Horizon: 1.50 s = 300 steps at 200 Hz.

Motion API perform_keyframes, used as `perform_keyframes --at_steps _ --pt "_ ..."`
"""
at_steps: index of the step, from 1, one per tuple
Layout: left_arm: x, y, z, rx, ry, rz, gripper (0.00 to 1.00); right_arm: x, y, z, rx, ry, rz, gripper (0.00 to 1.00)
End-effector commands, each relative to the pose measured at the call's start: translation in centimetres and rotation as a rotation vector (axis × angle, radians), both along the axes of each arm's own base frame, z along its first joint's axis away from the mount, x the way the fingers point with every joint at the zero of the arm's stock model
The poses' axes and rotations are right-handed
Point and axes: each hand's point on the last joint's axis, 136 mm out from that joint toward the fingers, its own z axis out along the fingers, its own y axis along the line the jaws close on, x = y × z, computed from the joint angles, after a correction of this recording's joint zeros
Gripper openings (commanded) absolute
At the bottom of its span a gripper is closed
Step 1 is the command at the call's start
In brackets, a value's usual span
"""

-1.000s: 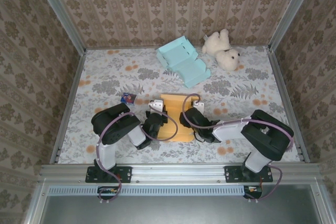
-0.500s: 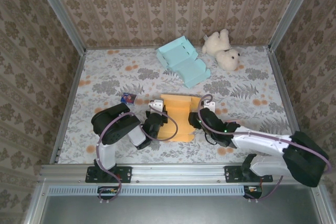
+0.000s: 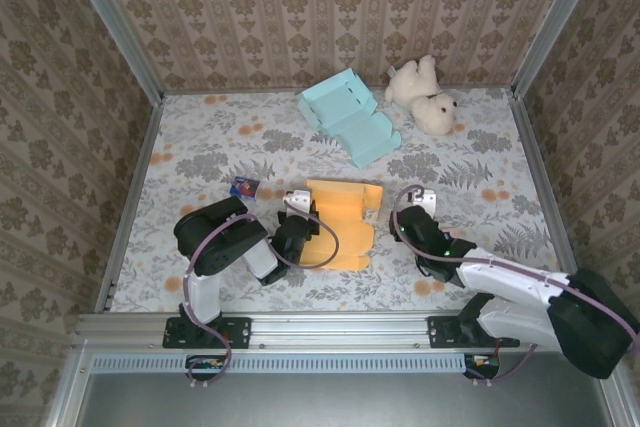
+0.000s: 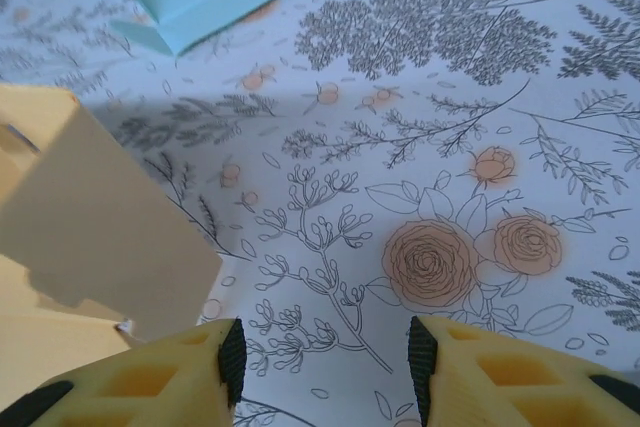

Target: Fold the paper box

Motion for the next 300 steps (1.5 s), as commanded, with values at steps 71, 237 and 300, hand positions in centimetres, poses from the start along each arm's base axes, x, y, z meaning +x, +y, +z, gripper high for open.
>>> perform_keyframes --at_steps 71,237,300 --pt "-0.6 -0.5 -1.1 0.019 0.029 -0.041 0.00 2.8 5.3 0.7 -0.019 -0.089 0.281 0.47" --pt "-0.6 -0.5 -1.1 0.018 0.030 -0.038 0.00 1.9 8.1 1.1 0.052 -0.108 0.432 0.31" --pt "-0.7 -0.5 -1.1 0.017 0.031 -0.038 0.00 1.8 9.1 1.0 0.068 -0.104 0.454 0.28"
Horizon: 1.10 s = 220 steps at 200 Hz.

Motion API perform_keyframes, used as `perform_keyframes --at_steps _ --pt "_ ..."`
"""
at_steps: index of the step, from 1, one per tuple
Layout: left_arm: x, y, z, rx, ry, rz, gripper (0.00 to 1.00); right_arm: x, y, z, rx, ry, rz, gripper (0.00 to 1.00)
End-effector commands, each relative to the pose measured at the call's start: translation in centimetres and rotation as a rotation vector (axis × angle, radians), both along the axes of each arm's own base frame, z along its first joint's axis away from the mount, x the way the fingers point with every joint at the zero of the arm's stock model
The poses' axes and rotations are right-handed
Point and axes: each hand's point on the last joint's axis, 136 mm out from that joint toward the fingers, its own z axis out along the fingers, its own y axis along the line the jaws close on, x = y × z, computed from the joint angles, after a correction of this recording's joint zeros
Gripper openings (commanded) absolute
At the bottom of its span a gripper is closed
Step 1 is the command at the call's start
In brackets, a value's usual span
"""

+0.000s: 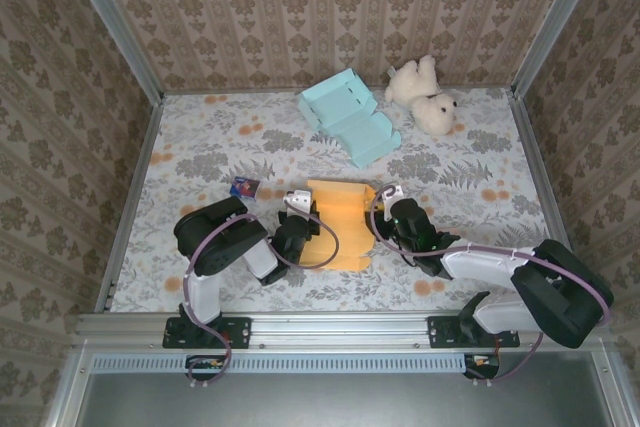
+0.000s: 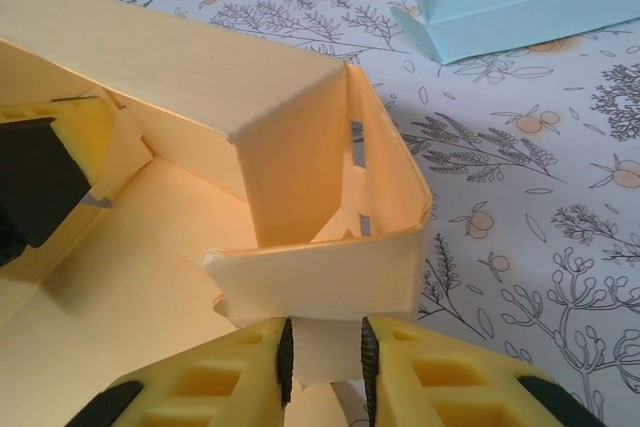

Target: Fold the paper box

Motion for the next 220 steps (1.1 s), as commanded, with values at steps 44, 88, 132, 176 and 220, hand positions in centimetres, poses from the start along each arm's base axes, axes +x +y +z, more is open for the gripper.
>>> perform_keyframes --at_steps 44,88,132,176,220 --pt "-0.5 -0.2 -1.1 0.022 0.028 -0.023 0.00 0.2 2.1 0.6 0.031 -0.019 0.048 0.26" --pt "-0.6 -0.2 -1.1 0.021 0.028 -0.023 0.00 -0.3 3.8 0.7 0.033 -0.029 0.103 0.23" --pt "-0.6 -0.2 -1.1 0.020 0.029 -0.022 0.00 -0.4 4.2 0.9 0.032 -0.027 0.107 0.24" --pt "-0.6 0.0 -1.1 0.021 0.027 -0.014 0.00 -1.7 2.3 1.2 0.004 -0.020 0.072 0.28" --pt "-0.6 -0.1 -1.0 0.019 0.027 -0.017 0.00 -2.3 -3.3 3.0 -0.040 -0.094 -0.118 0.38"
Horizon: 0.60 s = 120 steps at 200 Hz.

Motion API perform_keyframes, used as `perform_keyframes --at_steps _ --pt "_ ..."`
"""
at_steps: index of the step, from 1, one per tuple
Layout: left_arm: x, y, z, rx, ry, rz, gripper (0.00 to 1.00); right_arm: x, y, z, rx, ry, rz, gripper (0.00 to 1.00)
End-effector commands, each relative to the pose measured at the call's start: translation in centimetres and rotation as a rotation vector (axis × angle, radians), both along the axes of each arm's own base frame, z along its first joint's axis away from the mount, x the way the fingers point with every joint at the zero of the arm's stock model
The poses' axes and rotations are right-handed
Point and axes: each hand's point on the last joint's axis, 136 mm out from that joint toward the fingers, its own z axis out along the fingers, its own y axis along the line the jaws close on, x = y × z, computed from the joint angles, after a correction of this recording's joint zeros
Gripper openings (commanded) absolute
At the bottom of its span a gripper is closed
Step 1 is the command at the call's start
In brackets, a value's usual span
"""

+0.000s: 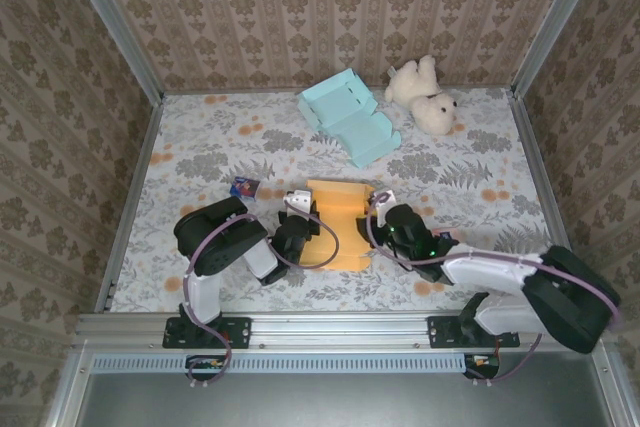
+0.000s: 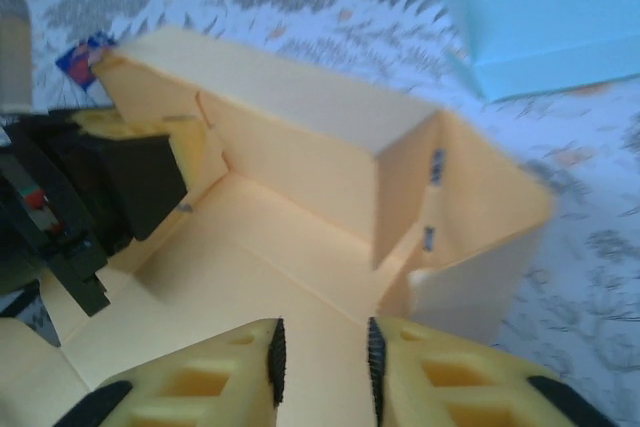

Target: Fold the paper box

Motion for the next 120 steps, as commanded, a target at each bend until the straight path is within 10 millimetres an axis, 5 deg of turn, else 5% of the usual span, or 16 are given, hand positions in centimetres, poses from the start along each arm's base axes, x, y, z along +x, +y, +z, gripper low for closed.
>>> perform_keyframes --at_steps 1,42,120 --pt "-0.6 -0.1 -1.1 0.020 0.028 -0.017 0.00 -0.1 -4.3 -0.5 -0.075 -0.016 -0.160 0.39" --pt "-0.6 -0.1 -1.0 0.021 0.027 -0.019 0.00 1.3 -8.0 -1.6 -0.021 0.008 -0.260 0.45" --pt "-0.7 -0.1 -1.0 0.021 0.027 -0.023 0.00 3.5 -4.1 -2.4 0.012 0.031 -0.060 0.49"
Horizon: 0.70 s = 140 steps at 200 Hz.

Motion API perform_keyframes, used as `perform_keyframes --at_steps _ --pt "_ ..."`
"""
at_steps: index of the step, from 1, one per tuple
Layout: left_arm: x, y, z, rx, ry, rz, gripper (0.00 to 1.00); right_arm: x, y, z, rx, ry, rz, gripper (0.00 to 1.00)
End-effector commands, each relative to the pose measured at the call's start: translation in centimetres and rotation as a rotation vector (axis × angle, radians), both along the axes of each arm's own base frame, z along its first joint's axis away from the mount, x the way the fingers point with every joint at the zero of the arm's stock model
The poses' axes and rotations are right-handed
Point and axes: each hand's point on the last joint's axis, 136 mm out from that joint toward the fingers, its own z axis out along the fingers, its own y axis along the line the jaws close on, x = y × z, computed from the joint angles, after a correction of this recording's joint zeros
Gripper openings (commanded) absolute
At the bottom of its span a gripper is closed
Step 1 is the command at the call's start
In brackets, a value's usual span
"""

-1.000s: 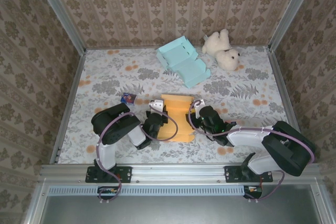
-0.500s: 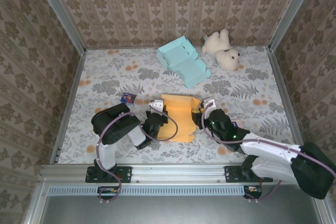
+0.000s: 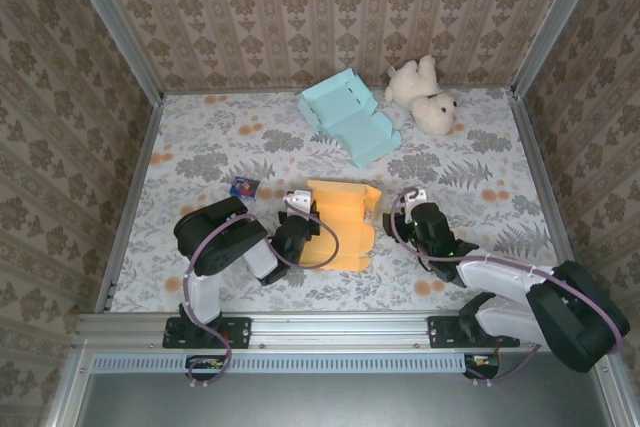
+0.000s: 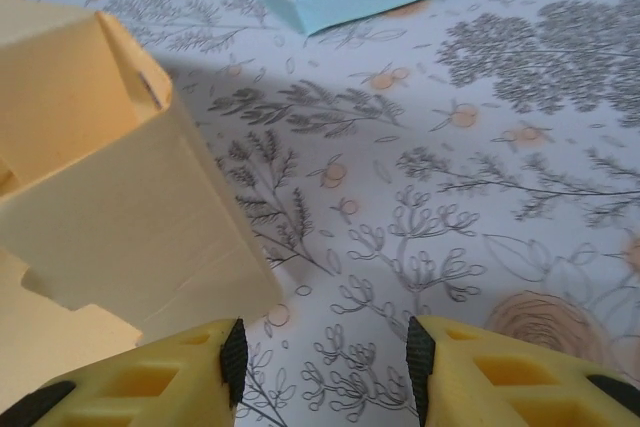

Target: Fold the paper box

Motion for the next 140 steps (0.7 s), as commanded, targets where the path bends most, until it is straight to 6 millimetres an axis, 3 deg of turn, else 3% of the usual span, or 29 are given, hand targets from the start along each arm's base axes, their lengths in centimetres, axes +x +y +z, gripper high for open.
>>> perform_keyframes --at_steps 1,86,94,140 --pt "-0.7 0.0 -1.0 0.022 0.026 -0.021 0.00 1.4 2.3 2.4 0.063 -0.068 0.096 0.49" --pt "-0.7 0.0 -1.0 0.021 0.027 -0.019 0.00 3.7 4.5 2.9 0.083 -0.095 0.211 0.50" --pt "-0.7 0.1 -1.0 0.022 0.028 -0.018 0.00 3.7 4.8 1.8 0.073 -0.066 0.226 0.50" --pt "-0.7 0.0 -1.0 0.022 0.028 -0.021 0.00 3.7 6.2 1.3 0.093 -0.052 0.299 0.49"
